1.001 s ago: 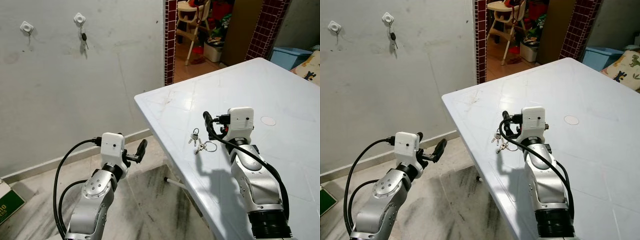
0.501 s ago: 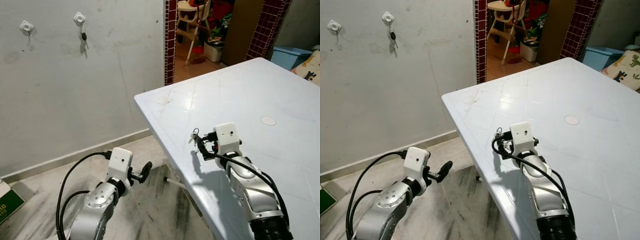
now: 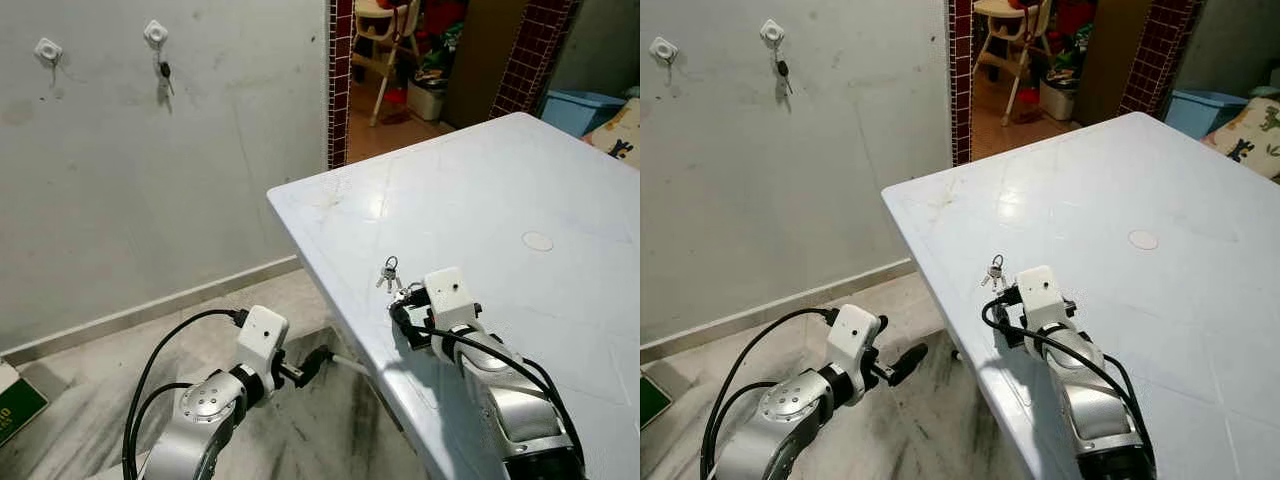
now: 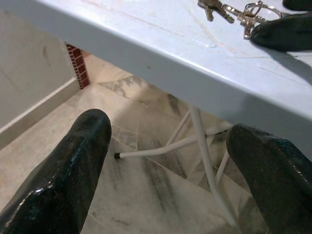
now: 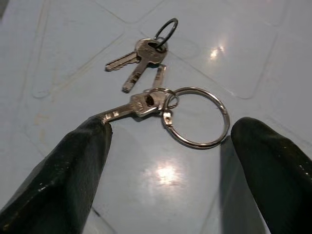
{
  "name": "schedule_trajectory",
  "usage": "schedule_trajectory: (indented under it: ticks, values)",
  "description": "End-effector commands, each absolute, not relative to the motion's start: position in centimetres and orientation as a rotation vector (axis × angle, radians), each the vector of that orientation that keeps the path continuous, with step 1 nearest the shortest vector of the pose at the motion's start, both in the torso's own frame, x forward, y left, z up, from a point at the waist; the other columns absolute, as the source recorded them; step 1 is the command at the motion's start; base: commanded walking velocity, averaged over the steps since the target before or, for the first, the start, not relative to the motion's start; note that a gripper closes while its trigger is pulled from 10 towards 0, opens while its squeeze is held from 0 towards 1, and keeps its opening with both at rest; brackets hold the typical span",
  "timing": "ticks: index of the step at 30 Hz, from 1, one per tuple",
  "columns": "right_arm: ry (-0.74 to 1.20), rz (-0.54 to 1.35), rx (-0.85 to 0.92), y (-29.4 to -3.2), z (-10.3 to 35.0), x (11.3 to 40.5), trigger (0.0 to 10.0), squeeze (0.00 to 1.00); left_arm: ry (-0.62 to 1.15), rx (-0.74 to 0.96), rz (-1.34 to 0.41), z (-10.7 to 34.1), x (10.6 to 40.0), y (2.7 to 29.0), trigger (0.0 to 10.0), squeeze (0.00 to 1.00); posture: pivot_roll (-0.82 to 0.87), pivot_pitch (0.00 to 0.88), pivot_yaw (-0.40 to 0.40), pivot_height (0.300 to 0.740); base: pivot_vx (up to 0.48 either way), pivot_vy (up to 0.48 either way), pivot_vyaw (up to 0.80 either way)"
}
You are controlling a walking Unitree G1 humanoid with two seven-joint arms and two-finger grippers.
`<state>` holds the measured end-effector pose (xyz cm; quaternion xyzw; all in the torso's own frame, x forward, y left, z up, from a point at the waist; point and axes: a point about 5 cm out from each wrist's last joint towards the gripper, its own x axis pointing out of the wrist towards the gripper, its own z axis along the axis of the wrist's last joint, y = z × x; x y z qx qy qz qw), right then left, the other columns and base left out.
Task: Hang keys on a hook
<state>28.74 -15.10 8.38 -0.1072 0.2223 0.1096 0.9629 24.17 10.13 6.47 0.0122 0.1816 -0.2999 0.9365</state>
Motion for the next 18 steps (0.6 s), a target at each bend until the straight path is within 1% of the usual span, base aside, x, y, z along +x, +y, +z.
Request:
schedule_trajectory:
  ticks: [1, 12, 18]
  values:
    - [0.431, 0.234, -0.182, -14.3, 9.0, 28.9, 10.0, 0.0, 0.334, 0.055, -0.613, 7.1, 24.5, 10.1, 10.0, 0.0, 0.02, 0.0, 0.018, 0.74, 0.0, 0.0, 0.0]
    - [0.406, 0.178, -0.102, -13.7, 10.6, 29.4, 10.0, 0.0, 0.327, 0.058, -0.605, 7.2, 24.4, 10.1, 10.0, 0.0, 0.03, 0.0, 0.015, 0.74, 0.0, 0.0, 0.0]
    - [0.411, 0.163, -0.052, -13.0, 10.5, 29.5, 10.0, 0.0, 0.326, 0.061, -0.605, 7.2, 24.5, 10.0, 10.0, 0.0, 0.02, 0.0, 0.019, 0.74, 0.0, 0.0, 0.0]
